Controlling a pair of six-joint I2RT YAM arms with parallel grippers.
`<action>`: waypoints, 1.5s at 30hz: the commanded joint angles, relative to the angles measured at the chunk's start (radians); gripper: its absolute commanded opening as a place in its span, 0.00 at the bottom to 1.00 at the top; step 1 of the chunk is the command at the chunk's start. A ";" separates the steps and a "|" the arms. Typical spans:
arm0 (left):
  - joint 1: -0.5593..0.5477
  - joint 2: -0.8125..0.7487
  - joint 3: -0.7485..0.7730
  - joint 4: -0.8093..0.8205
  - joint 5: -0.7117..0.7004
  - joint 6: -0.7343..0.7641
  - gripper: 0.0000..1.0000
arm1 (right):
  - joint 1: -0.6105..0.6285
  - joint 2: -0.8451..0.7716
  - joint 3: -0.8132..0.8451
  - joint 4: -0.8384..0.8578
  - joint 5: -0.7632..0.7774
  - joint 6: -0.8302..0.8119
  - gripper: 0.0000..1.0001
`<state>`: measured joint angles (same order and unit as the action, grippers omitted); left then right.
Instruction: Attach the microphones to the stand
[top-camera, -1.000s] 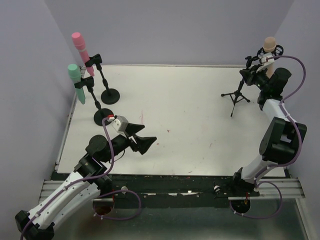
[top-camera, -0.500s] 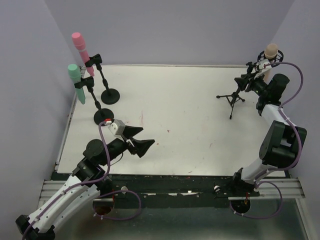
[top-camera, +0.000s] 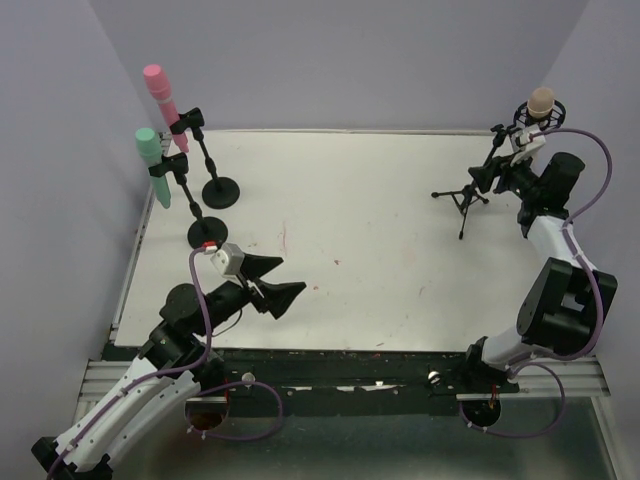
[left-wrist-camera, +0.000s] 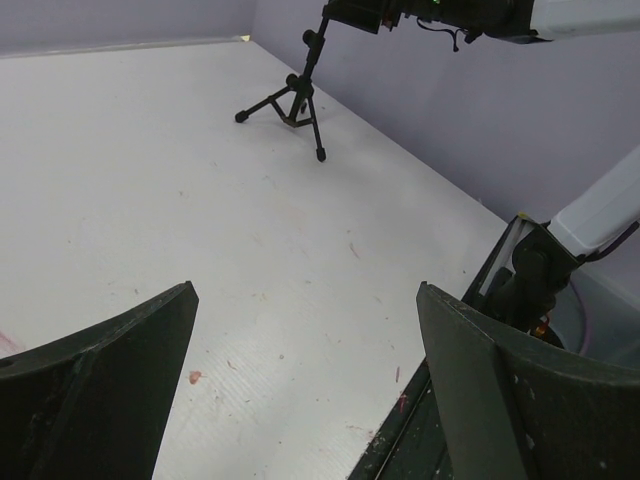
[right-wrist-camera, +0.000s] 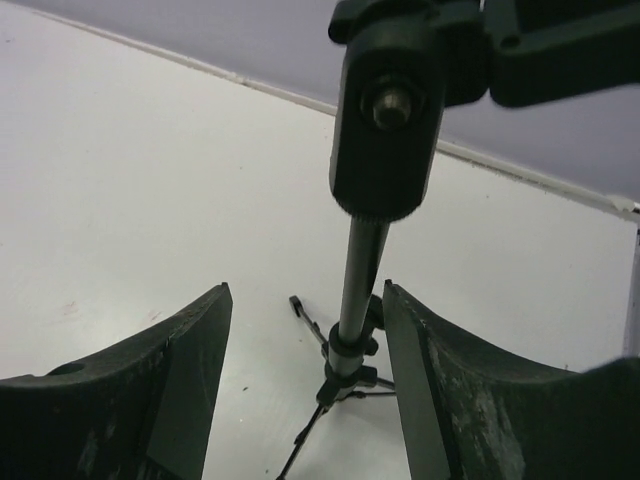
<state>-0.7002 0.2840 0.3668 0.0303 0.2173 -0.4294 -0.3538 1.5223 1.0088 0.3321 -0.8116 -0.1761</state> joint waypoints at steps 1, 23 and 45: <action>0.001 -0.003 0.023 -0.066 -0.015 -0.003 0.99 | -0.011 -0.048 -0.044 -0.142 0.034 -0.063 0.71; 0.110 0.382 0.538 -0.455 -0.061 0.211 0.99 | -0.065 -0.488 0.046 -1.060 0.048 -0.272 0.85; 0.120 0.166 0.618 -0.613 -0.035 0.127 0.99 | -0.066 -0.637 0.410 -1.114 0.098 0.300 1.00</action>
<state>-0.5838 0.5106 1.0016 -0.5404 0.1673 -0.2413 -0.4145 0.9192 1.4029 -0.7849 -0.7723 0.0635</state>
